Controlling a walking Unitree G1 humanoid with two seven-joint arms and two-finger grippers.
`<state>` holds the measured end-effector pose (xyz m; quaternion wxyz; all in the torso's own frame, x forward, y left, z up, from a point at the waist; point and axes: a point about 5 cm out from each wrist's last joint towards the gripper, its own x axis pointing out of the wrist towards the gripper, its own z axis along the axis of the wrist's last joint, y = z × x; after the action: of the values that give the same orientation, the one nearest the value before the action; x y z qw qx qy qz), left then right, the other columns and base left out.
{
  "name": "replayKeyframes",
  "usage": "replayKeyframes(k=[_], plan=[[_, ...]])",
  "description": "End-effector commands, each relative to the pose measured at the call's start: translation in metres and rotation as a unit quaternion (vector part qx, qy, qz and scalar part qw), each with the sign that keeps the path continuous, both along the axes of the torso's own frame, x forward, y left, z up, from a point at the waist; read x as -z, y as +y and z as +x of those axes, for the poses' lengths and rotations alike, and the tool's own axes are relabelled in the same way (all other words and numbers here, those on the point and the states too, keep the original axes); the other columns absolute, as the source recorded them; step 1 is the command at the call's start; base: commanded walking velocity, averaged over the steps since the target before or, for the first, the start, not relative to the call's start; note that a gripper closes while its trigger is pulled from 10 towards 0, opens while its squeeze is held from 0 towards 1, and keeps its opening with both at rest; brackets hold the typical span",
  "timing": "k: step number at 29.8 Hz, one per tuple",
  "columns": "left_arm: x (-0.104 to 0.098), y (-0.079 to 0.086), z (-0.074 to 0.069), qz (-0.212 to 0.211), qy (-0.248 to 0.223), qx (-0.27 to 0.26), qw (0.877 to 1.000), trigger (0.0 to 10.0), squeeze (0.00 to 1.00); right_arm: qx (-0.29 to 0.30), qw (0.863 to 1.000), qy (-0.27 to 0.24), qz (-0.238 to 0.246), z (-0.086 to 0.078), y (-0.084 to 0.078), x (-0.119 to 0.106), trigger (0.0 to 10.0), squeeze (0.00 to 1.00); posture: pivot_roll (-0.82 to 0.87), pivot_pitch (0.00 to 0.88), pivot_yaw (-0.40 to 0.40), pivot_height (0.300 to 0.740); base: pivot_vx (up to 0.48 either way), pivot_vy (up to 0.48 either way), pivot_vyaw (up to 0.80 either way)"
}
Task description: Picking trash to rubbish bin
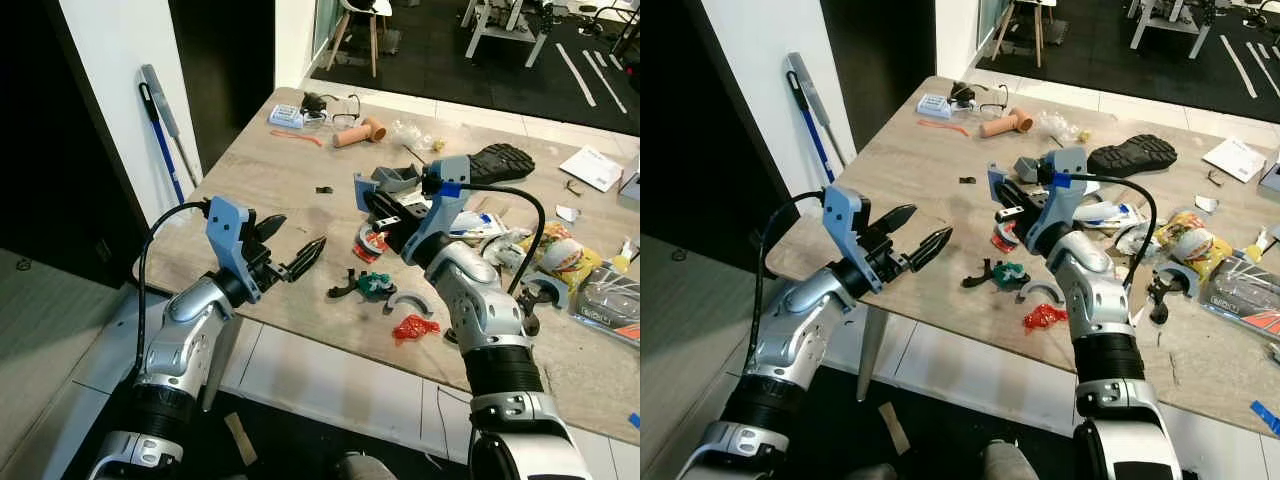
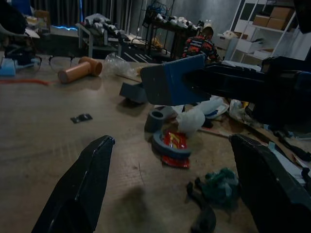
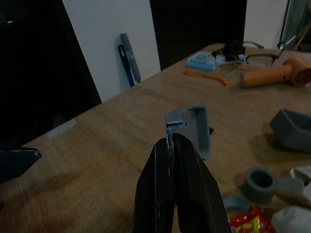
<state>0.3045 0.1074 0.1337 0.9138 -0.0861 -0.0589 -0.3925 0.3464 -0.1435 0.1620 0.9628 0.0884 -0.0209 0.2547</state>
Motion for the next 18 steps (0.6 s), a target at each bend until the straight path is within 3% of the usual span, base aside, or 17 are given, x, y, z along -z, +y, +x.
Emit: replayKeyframes(k=[1, 18], plan=[[0.0038, -0.003, -0.0001, 0.005, 0.011, 0.003, 1.0, 10.0, 0.0, 0.0, 1.0, 0.002, -0.004, 0.0007, 0.0005, 0.0013, 10.0, 0.0, -0.04, 0.0, -0.038, 0.74, -0.311, 0.0, 0.0], [0.0057, -0.0057, 0.0012, 0.008, 0.012, 0.004, 1.0, 10.0, 0.0, -0.003, 1.0, 0.007, -0.007, 0.0027, 0.0012, 0.0042, 10.0, 0.0, -0.04, 0.0, -0.038, 0.74, -0.337, 0.0, 0.0]])
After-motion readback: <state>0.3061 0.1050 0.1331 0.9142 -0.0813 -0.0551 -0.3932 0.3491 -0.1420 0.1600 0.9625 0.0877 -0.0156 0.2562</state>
